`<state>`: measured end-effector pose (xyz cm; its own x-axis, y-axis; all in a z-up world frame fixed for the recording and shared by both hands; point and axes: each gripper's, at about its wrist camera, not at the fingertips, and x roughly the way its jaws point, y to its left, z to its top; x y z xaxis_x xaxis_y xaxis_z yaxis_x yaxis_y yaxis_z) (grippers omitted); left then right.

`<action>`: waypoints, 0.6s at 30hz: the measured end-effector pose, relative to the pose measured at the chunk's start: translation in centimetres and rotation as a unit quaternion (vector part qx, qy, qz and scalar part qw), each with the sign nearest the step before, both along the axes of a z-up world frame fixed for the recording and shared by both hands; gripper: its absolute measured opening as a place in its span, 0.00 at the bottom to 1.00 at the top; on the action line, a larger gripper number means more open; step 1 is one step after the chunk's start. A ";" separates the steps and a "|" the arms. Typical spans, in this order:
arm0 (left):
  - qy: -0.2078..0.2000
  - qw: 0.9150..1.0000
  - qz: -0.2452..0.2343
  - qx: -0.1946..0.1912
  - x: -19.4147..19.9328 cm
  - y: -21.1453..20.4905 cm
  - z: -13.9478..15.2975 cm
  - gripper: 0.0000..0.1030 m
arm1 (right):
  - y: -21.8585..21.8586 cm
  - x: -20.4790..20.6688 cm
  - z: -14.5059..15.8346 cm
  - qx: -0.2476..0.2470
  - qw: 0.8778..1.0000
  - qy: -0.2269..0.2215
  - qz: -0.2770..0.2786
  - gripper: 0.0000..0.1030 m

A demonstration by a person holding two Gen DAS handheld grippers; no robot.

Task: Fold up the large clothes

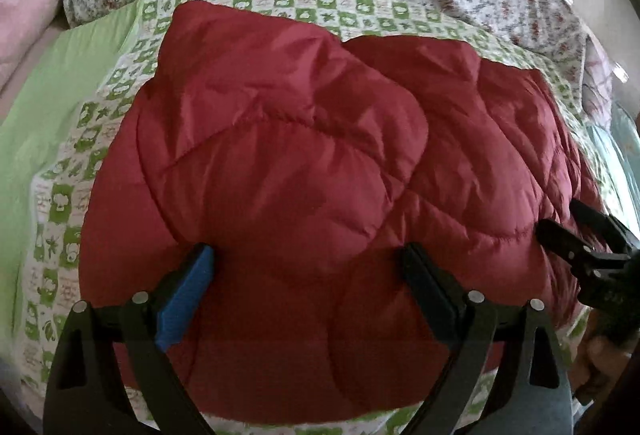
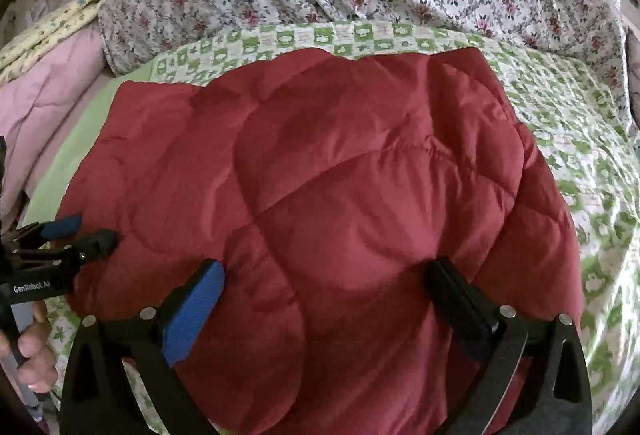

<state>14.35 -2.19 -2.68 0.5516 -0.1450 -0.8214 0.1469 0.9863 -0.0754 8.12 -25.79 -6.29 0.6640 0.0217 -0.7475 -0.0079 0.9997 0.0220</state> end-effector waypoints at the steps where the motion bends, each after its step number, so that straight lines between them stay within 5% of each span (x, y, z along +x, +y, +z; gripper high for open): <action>1: 0.002 1.000 0.003 0.002 0.1 -0.1 -0.1 0.93 | -0.2 0.1 -0.1 0.000 1.000 -0.001 0.000 1.00; 18: -0.011 0.998 0.050 0.022 0.2 -0.6 -1.0 0.99 | -1.5 0.5 -1.0 -0.001 0.999 0.004 0.032 1.00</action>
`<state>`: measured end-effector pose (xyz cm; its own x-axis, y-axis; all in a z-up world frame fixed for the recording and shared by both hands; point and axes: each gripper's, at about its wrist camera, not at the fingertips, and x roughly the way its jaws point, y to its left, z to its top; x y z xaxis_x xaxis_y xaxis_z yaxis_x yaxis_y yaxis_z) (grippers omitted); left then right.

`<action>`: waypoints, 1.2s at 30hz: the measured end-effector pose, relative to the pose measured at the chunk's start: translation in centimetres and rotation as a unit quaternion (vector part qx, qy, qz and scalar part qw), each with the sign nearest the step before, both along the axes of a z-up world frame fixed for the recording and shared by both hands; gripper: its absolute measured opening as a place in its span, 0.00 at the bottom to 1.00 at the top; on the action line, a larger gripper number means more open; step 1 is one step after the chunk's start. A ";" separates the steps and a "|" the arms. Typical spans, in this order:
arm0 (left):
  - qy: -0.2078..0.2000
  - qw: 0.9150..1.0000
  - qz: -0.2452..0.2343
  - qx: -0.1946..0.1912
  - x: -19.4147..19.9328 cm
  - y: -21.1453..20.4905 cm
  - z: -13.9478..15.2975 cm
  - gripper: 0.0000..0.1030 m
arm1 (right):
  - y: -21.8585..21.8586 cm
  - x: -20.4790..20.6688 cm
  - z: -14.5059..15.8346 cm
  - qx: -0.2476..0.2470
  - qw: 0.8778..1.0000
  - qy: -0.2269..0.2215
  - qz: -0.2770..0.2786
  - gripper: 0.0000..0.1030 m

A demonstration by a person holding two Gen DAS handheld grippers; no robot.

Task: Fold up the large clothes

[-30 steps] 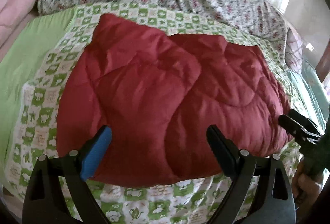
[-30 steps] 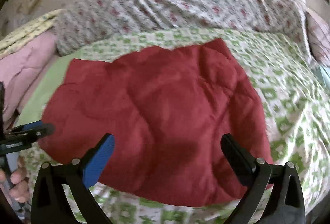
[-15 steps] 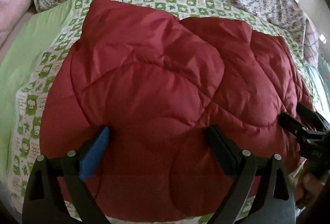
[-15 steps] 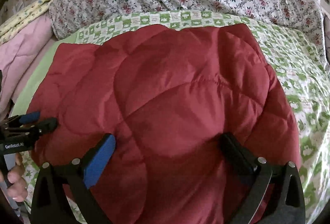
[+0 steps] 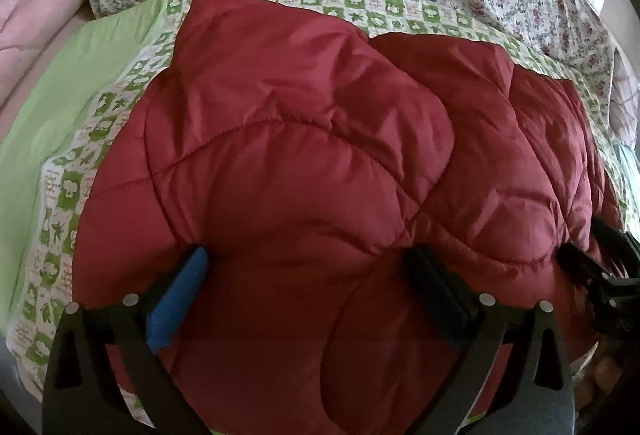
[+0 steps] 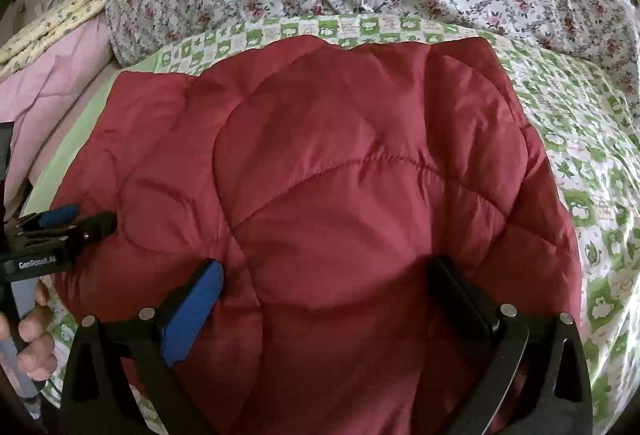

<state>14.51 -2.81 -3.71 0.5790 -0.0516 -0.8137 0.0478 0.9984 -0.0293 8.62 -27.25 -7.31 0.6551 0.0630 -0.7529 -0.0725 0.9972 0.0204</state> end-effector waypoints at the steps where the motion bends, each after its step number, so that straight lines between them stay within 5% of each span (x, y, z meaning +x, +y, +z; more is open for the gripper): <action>1: -0.001 1.000 -0.001 0.000 0.0 0.0 0.0 0.99 | 0.0 -0.1 0.0 -0.001 1.000 -0.001 0.000 1.00; 10: -0.017 0.999 -0.018 0.033 -1.7 0.2 2.4 0.99 | 0.2 -0.3 -0.2 -0.005 1.000 -0.011 -0.022 1.00; 19: -0.013 0.999 -0.042 0.000 2.1 1.8 1.4 0.99 | 0.4 -0.1 3.7 0.010 0.998 -0.040 -0.057 0.99; 24: -0.007 0.999 -0.051 -0.002 3.6 1.9 0.9 1.00 | -0.3 4.3 1.4 -0.017 0.998 0.010 -0.062 1.00; 36: 0.008 0.999 -0.044 0.010 5.0 1.5 -0.2 1.00 | -1.1 5.2 0.4 -0.009 0.998 0.016 -0.065 1.00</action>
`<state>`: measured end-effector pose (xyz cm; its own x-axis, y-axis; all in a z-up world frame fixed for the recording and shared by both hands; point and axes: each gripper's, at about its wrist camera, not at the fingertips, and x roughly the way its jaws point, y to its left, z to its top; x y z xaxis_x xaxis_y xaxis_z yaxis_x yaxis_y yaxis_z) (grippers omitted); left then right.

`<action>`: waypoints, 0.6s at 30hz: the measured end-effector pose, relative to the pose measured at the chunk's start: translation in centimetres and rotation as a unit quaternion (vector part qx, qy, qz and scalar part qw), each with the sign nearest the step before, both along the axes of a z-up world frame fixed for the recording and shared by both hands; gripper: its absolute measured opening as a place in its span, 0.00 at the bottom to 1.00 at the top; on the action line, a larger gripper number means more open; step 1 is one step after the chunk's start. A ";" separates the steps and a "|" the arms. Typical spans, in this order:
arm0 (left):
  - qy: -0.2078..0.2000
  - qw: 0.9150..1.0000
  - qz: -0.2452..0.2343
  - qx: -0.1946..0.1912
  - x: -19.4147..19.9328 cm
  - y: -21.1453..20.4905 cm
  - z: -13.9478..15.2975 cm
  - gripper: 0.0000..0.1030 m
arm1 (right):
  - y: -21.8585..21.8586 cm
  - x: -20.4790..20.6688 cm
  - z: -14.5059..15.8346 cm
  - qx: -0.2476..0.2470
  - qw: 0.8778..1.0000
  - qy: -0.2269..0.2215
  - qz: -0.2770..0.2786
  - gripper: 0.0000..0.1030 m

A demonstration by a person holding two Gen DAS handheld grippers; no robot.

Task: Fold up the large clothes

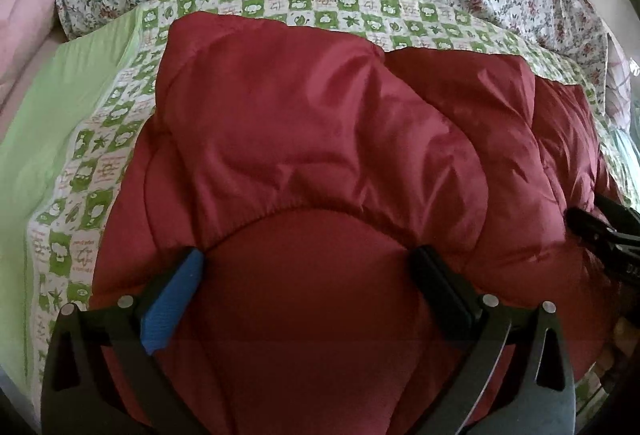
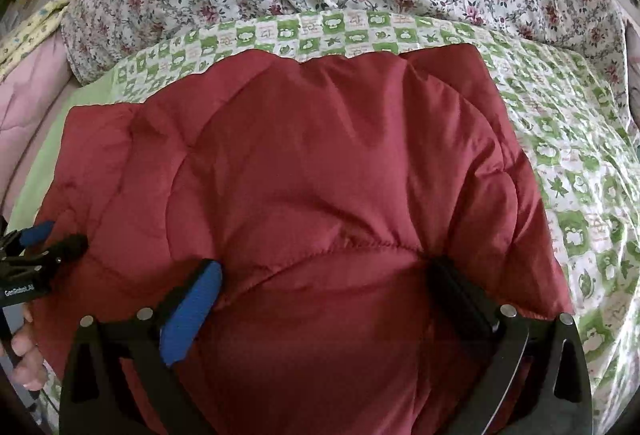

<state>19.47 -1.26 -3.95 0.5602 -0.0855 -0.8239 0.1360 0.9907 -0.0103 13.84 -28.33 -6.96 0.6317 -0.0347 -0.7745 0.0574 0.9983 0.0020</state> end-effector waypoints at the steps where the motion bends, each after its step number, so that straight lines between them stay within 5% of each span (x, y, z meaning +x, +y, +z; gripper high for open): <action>1: 0.001 1.000 0.000 0.001 0.0 0.0 0.0 1.00 | 0.0 0.1 0.1 0.000 1.000 0.001 0.000 1.00; 9: 0.000 1.000 0.001 0.013 0.0 -0.2 -0.2 1.00 | 2.1 -4.9 3.4 -0.009 0.998 -0.054 0.006 0.99; 18: -0.001 1.000 0.003 0.017 0.1 -0.3 -0.2 1.00 | 2.2 -3.0 0.2 -0.024 0.999 -0.005 0.022 1.00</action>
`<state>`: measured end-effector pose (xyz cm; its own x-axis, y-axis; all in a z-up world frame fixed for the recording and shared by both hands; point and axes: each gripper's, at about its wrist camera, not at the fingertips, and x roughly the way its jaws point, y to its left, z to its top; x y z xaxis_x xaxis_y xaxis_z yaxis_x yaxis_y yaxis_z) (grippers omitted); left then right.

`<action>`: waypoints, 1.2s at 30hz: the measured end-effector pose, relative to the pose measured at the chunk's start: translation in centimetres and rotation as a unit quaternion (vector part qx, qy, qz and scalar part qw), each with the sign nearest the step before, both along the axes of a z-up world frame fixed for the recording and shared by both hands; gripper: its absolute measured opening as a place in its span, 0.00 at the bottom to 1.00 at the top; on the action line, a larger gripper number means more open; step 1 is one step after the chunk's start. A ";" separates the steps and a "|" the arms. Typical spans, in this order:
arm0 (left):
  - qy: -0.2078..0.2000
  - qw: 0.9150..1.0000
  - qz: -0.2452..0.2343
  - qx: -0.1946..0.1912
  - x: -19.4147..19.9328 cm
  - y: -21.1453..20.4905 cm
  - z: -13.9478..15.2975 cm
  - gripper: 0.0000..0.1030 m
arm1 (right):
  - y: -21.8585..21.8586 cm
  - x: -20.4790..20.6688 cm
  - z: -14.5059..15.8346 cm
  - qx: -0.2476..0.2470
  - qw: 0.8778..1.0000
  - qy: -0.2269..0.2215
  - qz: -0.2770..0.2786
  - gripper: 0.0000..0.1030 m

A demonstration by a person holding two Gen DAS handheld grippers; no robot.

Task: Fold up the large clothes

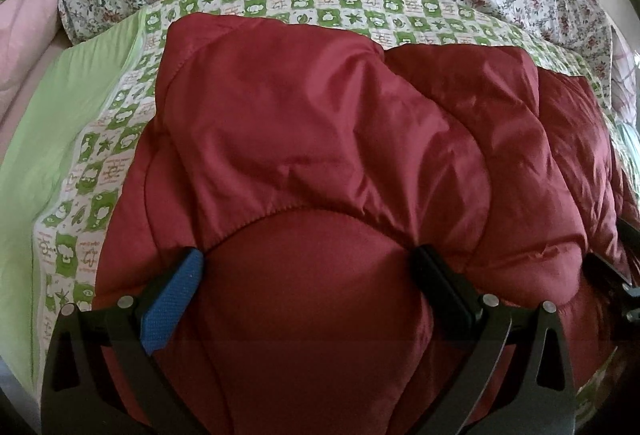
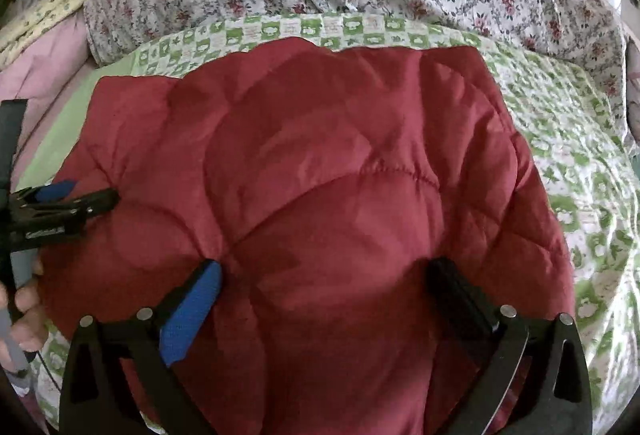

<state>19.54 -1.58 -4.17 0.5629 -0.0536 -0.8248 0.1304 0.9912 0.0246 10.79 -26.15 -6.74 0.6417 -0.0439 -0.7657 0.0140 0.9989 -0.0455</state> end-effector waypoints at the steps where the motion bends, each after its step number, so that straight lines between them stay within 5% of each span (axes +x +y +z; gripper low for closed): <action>1: 0.001 1.000 0.000 0.000 0.0 0.0 0.0 1.00 | 0.1 0.0 -0.1 -0.002 1.000 0.000 -0.001 1.00; 7: -0.007 1.000 -0.007 -0.023 -2.9 0.9 1.5 1.00 | -0.2 -0.4 -0.3 0.004 1.000 0.000 0.001 1.00; 18: -0.001 1.000 -0.008 -0.004 -3.1 0.4 0.4 1.00 | -0.1 -0.9 0.9 0.019 1.000 0.006 -0.008 1.00; 27: -0.020 1.000 -0.005 -0.005 -9.3 1.7 2.5 1.00 | 0.9 -7.5 4.0 0.047 0.998 -0.020 0.029 1.00; 36: 0.008 1.000 -0.002 0.013 -15.0 2.6 0.4 1.00 | 1.8 -14.0 2.1 0.061 0.997 0.005 0.047 1.00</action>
<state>4.58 1.02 -3.80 0.5499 -0.0339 -0.8345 0.1346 0.9897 0.0484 -3.25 -24.37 -4.62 0.6306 0.1101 -0.7683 -0.0804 0.9938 0.0764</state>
